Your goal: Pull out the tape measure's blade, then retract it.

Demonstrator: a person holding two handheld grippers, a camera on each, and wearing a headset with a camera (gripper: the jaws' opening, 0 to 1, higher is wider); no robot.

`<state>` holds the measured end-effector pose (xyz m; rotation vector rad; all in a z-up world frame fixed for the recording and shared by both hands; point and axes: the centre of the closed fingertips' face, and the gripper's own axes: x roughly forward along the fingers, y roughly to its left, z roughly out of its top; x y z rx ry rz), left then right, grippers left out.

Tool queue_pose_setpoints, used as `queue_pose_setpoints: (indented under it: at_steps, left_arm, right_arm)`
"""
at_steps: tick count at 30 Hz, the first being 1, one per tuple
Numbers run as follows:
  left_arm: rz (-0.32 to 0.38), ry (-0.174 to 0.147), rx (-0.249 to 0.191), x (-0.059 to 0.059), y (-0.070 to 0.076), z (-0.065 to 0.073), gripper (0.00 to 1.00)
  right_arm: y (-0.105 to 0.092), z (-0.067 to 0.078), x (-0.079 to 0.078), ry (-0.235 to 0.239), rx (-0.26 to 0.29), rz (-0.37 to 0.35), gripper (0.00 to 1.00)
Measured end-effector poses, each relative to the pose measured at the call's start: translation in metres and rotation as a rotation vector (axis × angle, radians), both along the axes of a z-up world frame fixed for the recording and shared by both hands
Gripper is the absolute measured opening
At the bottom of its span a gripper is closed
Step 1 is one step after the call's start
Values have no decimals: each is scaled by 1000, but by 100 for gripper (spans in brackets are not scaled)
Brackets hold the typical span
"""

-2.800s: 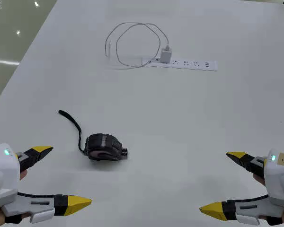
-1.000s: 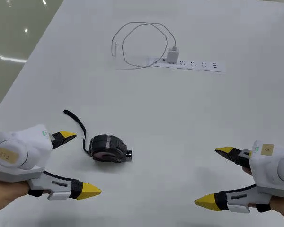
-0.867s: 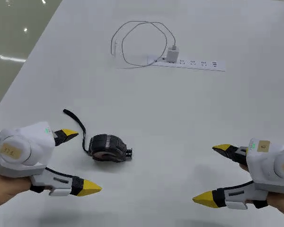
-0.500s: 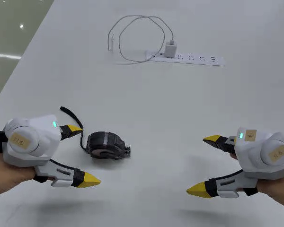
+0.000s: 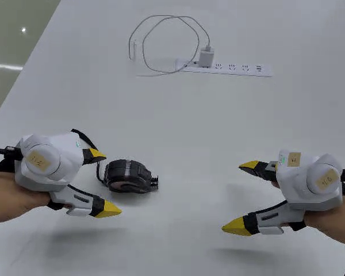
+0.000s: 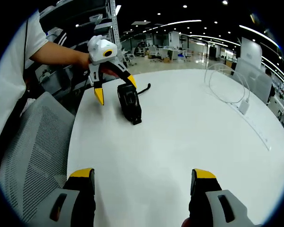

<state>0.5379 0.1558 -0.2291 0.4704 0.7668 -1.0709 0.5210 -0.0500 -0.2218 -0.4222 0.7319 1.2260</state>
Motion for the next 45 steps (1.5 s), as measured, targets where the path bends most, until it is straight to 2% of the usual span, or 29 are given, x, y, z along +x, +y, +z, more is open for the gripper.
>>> queue_pose_setpoints:
  at_steps: [9,18,32,45]
  left_arm:
    - [-46,1,49,6,0,-8,54]
    - [-83,-4,62,9,-3,-12,39]
    - [-94,-17,72,12,-2,-14,29]
    - [-102,-19,71,12,-3,-13,27]
  right_arm:
    - [7,-1,4,6,7,18,80]
    - [9,-4,4,16,5,29,80]
    - [14,-6,5,18,9,37,80]
    - [19,-7,8,14,11,49,79]
